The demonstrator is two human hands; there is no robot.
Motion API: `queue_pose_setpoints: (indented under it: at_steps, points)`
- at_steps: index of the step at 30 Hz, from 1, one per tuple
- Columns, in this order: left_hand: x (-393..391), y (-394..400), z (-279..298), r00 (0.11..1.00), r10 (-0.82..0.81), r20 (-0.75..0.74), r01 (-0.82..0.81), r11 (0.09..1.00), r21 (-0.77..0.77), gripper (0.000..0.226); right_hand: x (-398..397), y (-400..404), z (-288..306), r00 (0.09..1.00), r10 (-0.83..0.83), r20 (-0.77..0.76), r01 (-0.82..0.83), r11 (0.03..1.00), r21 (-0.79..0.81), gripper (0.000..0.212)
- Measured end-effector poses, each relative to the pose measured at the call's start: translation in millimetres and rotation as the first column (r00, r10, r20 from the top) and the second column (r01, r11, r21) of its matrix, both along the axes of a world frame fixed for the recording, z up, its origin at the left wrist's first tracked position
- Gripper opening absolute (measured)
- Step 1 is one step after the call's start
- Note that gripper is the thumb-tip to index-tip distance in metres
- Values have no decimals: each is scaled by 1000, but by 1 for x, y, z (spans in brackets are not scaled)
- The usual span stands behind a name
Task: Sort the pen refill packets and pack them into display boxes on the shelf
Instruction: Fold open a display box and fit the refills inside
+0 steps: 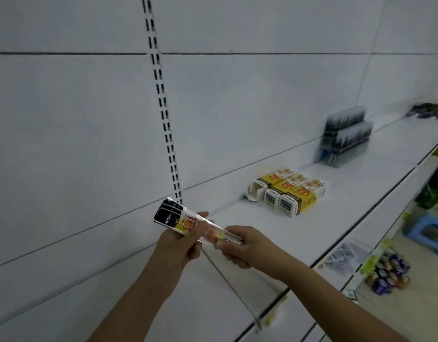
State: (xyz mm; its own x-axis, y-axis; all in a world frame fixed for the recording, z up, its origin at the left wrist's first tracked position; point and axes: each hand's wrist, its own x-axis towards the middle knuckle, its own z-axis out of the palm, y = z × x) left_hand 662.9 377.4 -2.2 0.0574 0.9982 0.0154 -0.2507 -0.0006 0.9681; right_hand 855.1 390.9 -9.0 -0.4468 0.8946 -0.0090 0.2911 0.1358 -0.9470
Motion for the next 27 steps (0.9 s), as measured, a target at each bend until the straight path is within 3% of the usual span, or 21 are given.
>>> queue_pose_setpoints:
  at_steps: [4, 6, 8, 10, 13, 15, 19, 27]
  points:
    - [57, 49, -3, 997, 43, -59, -41, 999, 24, 10, 51, 47, -3, 998, 28, 58, -32, 998, 56, 31]
    - [78, 71, -7, 992, 123, -41, -122, 992, 43, 11, 78, 73, -4, 990, -11, 140, -11, 988, 154, 34]
    - [90, 91, -14, 973, 228, -23, -226, 971, 75, 9, 106, 101, -2, 972, -144, 186, 84, 951, 297, 29]
    - [95, 102, -24, 953, 302, -27, -298, 948, 109, 9, 132, 132, 6, 910, -347, 227, 205, 853, 480, 19]
    - [95, 108, -42, 940, 334, -67, -325, 938, 118, 12, 160, 184, 14, 776, -507, 376, 171, 742, 648, 20]
    - [92, 108, -52, 939, 336, -74, -330, 940, 83, 12, 167, 213, 18, 705, -477, 525, 72, 784, 616, 27]
    - [87, 112, -58, 944, 327, -43, -325, 944, 56, 14, 160, 243, 26, 552, -251, 795, -140, 912, 385, 42]
    - [86, 119, -63, 940, 342, 5, -342, 939, 29, 12, 140, 271, 49, 255, -92, 963, -343, 922, 179, 49]
